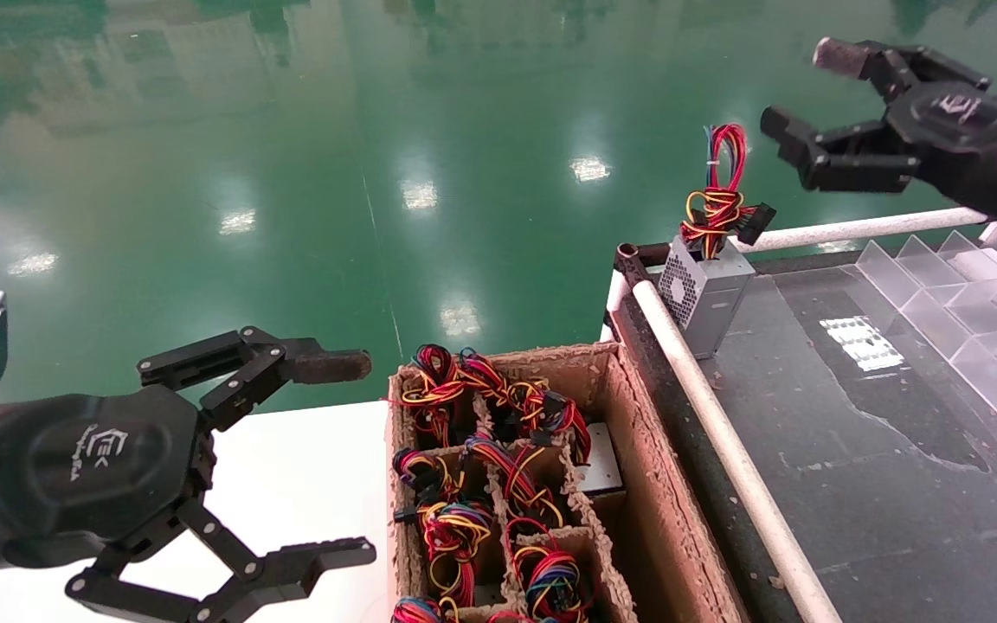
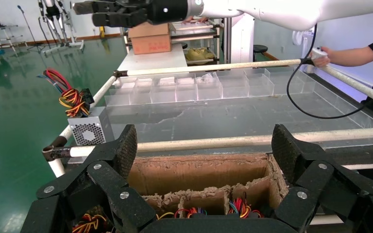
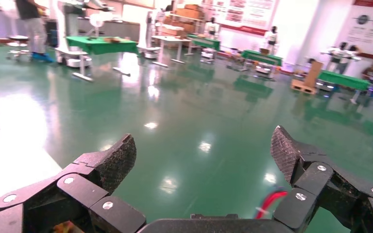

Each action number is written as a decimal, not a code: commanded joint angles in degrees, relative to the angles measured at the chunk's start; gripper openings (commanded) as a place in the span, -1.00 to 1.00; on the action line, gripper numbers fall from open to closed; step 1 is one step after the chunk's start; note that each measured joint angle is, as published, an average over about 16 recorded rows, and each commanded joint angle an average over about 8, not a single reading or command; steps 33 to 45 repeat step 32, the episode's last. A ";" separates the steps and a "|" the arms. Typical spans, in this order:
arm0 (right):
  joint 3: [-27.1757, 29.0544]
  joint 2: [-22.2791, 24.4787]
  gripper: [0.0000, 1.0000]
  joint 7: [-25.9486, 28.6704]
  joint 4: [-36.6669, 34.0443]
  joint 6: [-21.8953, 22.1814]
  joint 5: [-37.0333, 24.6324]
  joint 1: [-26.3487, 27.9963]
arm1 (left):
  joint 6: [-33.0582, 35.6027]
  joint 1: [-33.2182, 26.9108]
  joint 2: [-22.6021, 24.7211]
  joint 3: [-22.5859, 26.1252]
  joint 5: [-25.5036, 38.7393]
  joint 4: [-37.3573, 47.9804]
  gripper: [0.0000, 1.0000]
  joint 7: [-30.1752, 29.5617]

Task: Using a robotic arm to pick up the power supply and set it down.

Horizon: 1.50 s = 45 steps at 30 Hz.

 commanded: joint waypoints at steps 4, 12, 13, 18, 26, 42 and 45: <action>0.32 1.48 1.00 2.10 6.00 -1.31 1.79 -3.74 | 0.00 0.00 0.00 0.01 -0.01 0.00 1.00 0.00; 0.85 3.85 1.00 5.47 15.65 -3.42 4.66 -9.75 | -0.01 -0.01 -0.01 0.02 -0.01 0.00 1.00 0.01; 0.91 4.15 1.00 5.90 16.86 -3.69 5.02 -10.51 | -0.01 -0.01 -0.01 0.02 -0.02 0.00 1.00 0.01; 1.24 5.62 1.00 8.00 22.86 -5.00 6.81 -14.25 | -0.01 -0.01 -0.01 0.03 -0.02 0.00 1.00 0.02; 1.76 8.00 1.00 11.38 32.52 -7.12 9.69 -20.27 | -0.02 -0.01 -0.02 0.04 -0.03 0.00 1.00 0.02; 2.05 9.33 1.00 13.27 37.94 -8.30 11.30 -23.65 | -0.02 -0.01 -0.02 0.05 -0.03 0.00 1.00 0.03; 2.05 9.33 1.00 13.27 37.94 -8.30 11.30 -23.65 | -0.02 -0.01 -0.02 0.05 -0.03 0.00 1.00 0.03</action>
